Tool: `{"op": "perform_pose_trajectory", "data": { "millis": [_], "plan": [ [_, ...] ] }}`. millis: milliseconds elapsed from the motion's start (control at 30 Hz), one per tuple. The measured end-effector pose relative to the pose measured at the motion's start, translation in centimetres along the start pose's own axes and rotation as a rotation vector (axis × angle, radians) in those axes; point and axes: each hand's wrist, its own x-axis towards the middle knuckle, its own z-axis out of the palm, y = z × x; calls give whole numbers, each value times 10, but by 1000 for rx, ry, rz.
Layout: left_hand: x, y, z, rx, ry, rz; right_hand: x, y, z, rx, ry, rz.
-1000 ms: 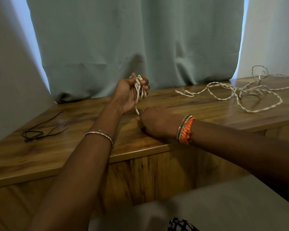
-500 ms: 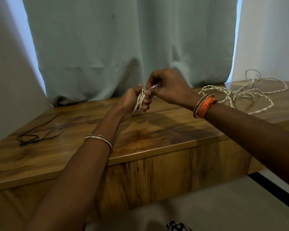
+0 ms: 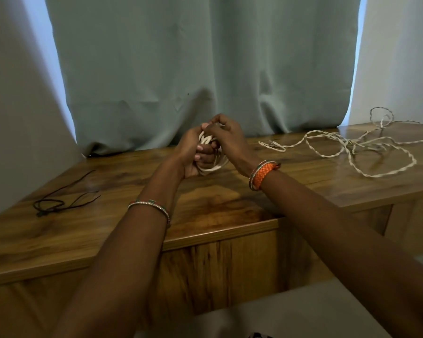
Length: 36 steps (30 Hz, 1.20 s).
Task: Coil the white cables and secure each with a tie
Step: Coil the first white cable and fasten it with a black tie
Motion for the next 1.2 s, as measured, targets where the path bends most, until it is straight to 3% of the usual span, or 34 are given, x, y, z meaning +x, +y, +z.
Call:
{"op": "perform_pose_trajectory", "data": {
  "millis": [100,300,433,567,667,767,1033,1200],
  "plan": [
    [2,0,0,64,234,59,3,10,13,-135,64,-59],
    [16,-6,-8,566,912,313,8,18,32,-216,202,-54],
    [19,-9,-9,748,1146,504,8,8,45,-150,332,-61],
    [17,-6,-24,661,1202,661,10,-1,61,10,410,-58],
    [12,-6,-26,609,1138,700,12,4,64,174,374,150],
    [12,-8,-29,541,1041,641,9,11,61,179,258,281],
    [16,-12,-28,280,965,400,6,14,62,209,255,83],
    [18,-16,-32,363,1048,439,7,18,66,168,171,90]
  ]
}}
